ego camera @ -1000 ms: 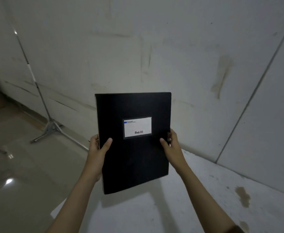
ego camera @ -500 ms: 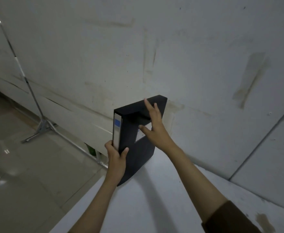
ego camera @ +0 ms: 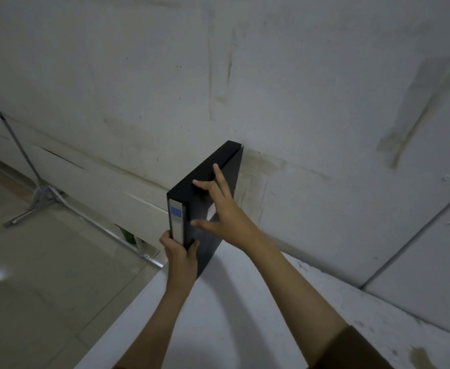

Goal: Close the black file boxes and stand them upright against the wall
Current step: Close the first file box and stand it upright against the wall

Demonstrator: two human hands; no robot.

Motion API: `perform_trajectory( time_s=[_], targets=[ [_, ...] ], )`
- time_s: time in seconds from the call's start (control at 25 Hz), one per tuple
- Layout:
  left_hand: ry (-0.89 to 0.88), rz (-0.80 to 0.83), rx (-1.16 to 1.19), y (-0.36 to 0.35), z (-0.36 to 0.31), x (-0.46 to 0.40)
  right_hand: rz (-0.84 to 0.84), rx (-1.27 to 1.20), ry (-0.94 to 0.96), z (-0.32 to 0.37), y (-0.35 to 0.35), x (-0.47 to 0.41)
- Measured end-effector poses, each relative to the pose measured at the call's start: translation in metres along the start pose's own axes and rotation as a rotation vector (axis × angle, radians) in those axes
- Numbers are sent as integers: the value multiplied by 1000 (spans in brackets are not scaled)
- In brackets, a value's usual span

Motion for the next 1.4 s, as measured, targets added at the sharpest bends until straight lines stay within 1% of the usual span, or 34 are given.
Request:
perform_trajectory(
  time_s=[0.16,0.32,0.52,0.64,0.96,1.12,1.4],
  targets=[
    [59,88,20,-10,-8,-23,4,53,-20,-9,10,-17],
    [100,142,3,-10,-6,-38,24,168,-43,-13,17,-28],
    [125,212,-121,-1,1,-46,20,240,-68,-11,14,-29],
    [107,173,-205,6,-3,-43,19,269,-78,-7,14,-27],
    [-31,76,-217,30,-36,-29,-5,251,-95,13,22,-7],
    [-76,-10,-285,49,-61,-13,-15,239,-89,32,27,11],
    [-174,-36,-232,80,-115,34,-7,212,-117,79,47,64]
  ],
)
Point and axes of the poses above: each hand's wrist, its own x-axis away from the middle knuckle, its own y-axis out of the back of the hand, z = x × y, the point moved 2 cm from there along -x, towards the middle knuckle, and after that the axes turned 14 degrees about -x, right-handed, at the moved point
